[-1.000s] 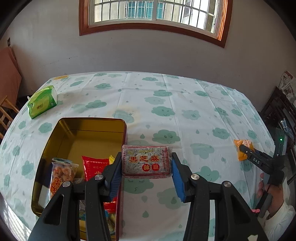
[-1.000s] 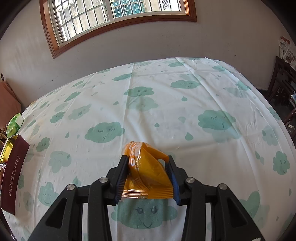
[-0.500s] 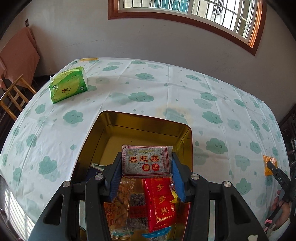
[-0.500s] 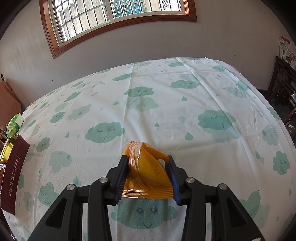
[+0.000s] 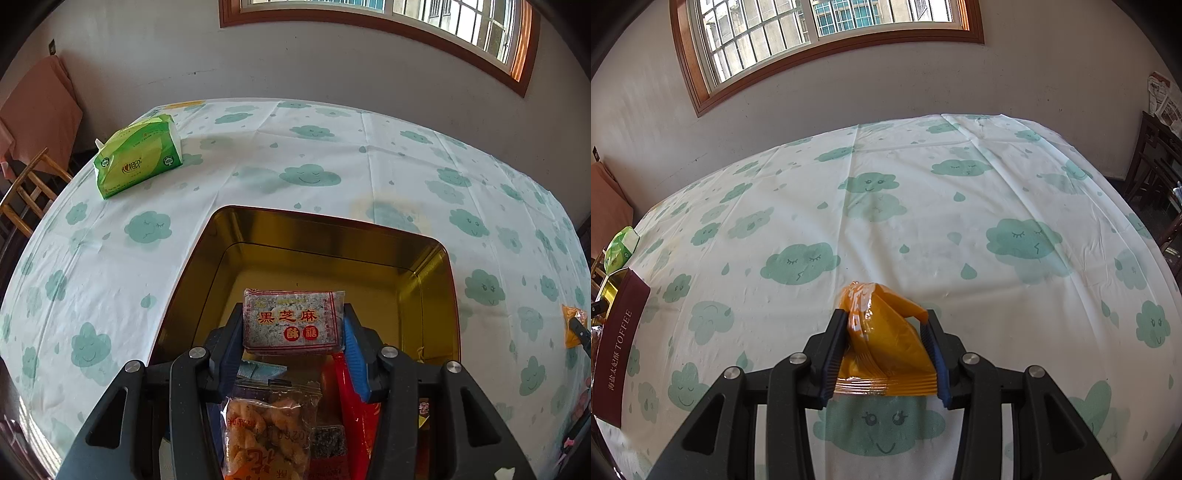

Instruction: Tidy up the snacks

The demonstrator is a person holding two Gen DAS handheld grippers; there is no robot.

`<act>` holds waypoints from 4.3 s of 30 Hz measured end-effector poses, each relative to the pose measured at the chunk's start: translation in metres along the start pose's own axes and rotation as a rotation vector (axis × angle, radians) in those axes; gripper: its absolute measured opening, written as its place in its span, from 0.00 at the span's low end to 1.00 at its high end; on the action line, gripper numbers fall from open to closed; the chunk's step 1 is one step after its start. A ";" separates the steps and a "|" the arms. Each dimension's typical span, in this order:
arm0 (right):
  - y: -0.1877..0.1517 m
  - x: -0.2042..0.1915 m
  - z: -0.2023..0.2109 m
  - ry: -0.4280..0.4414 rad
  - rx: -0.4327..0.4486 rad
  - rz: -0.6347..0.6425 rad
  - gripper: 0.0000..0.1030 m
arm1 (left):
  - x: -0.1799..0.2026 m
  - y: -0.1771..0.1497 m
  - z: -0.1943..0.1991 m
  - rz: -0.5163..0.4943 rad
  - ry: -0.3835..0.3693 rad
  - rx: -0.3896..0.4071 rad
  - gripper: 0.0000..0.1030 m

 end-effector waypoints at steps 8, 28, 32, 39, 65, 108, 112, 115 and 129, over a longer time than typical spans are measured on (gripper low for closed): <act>0.000 0.000 0.000 0.000 0.000 0.000 0.41 | 0.001 -0.006 -0.011 -0.031 0.011 -0.023 0.44; 0.000 0.000 0.000 0.000 0.000 -0.001 0.41 | 0.003 -0.006 -0.015 -0.057 0.036 -0.050 0.46; 0.000 0.000 0.000 0.000 0.000 -0.001 0.41 | 0.004 -0.006 -0.013 -0.061 0.037 -0.044 0.52; 0.000 0.000 0.000 0.001 -0.001 -0.001 0.41 | 0.008 -0.003 -0.004 -0.068 0.035 -0.025 0.56; 0.000 0.000 0.000 0.001 -0.001 -0.001 0.41 | 0.035 -0.033 0.085 -0.053 0.052 0.142 0.63; 0.000 -0.059 0.042 0.012 0.037 0.052 0.28 | -0.011 -0.065 0.093 0.027 0.081 0.167 0.74; -0.004 -0.081 0.045 0.053 0.031 0.077 0.28 | -0.020 -0.066 0.093 0.040 0.090 0.164 0.75; -0.006 -0.106 0.048 0.088 0.033 0.121 0.28 | -0.031 -0.069 0.094 0.041 0.110 0.166 0.75; -0.010 -0.258 0.079 0.341 0.066 0.311 0.28 | -0.064 -0.080 0.094 0.076 0.149 0.148 0.77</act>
Point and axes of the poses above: each gripper's, at about its wrist camera, not at the fingertips, and z roughly against the way its jaws point, x to its right, y to its top, the point moved 3 cm from there along -z, roughly the way its jaws point, and after that the axes turned 5 degrees about -x, right-handed, at the moved point
